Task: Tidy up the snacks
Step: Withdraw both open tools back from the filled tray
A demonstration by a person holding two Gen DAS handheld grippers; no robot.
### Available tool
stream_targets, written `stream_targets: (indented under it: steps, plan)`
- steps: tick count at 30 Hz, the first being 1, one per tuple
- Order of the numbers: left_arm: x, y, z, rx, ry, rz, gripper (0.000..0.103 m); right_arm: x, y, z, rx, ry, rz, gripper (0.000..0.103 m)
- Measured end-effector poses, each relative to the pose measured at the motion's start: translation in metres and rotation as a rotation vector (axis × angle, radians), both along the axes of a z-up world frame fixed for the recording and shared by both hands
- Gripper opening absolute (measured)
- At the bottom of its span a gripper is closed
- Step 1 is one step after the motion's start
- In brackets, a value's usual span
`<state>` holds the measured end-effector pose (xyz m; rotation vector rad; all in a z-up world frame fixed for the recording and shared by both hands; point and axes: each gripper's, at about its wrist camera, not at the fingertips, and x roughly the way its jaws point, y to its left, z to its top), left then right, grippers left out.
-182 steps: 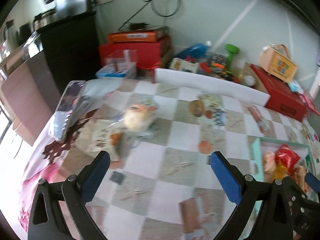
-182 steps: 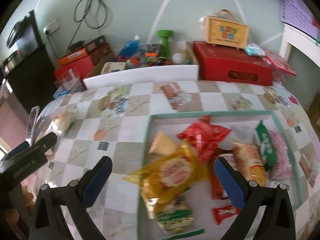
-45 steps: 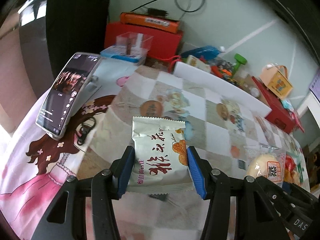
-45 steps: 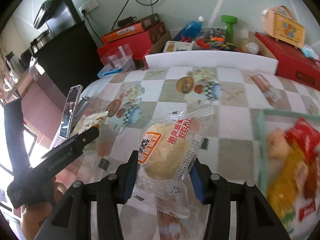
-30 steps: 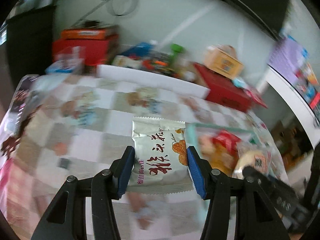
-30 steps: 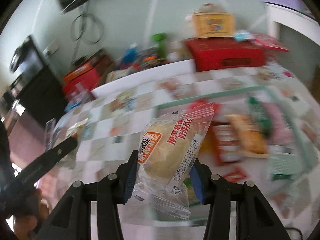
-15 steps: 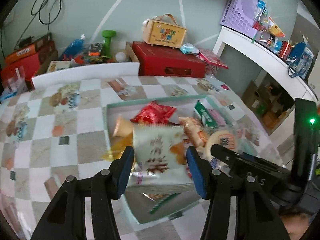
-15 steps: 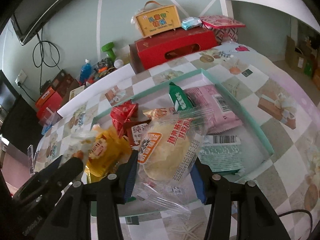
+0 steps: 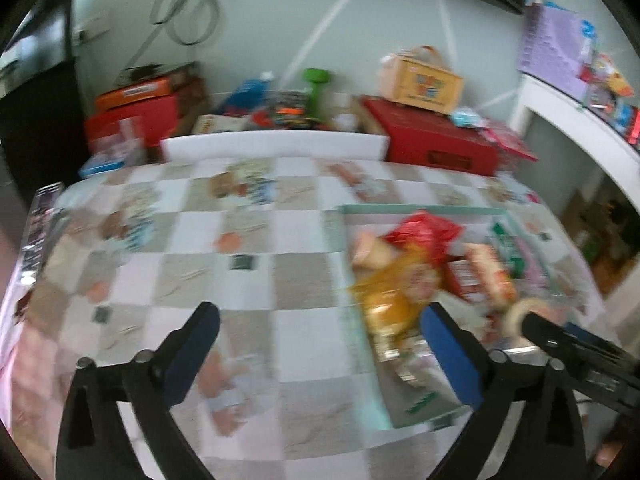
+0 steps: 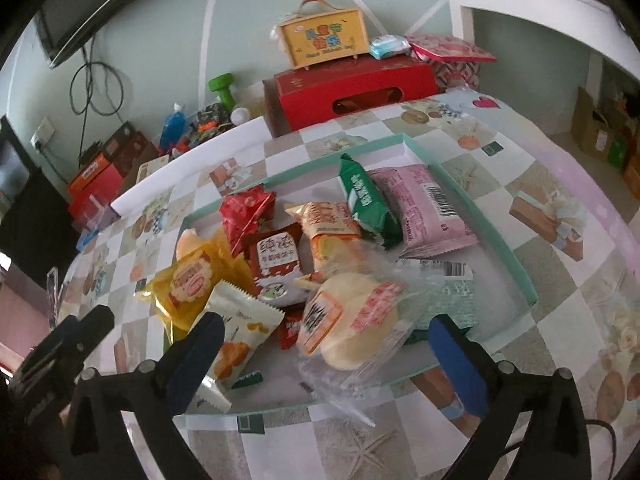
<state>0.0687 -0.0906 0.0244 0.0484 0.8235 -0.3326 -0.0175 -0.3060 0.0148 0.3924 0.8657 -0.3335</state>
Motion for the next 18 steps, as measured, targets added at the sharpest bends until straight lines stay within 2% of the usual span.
stream_targets:
  steps: [6, 11, 15, 18]
  plan:
    - [-0.005, 0.026, -0.016, 0.058, 0.033, 0.085, 0.102, -0.006, 0.026, -0.004, -0.06, 0.022, 0.055, 0.103]
    - [-0.022, 0.039, -0.028, 0.05, 0.084, 0.121, 0.102, -0.012, 0.046, -0.006, -0.08, 0.032, 0.096, 0.103]
    - [-0.034, 0.036, -0.036, 0.157, 0.089, 0.177, 0.102, -0.015, 0.056, -0.011, -0.11, 0.053, 0.114, 0.103]
    - [-0.035, 0.036, -0.035, 0.181, 0.077, 0.192, 0.102, -0.014, 0.058, -0.011, -0.124, 0.056, 0.117, 0.103]
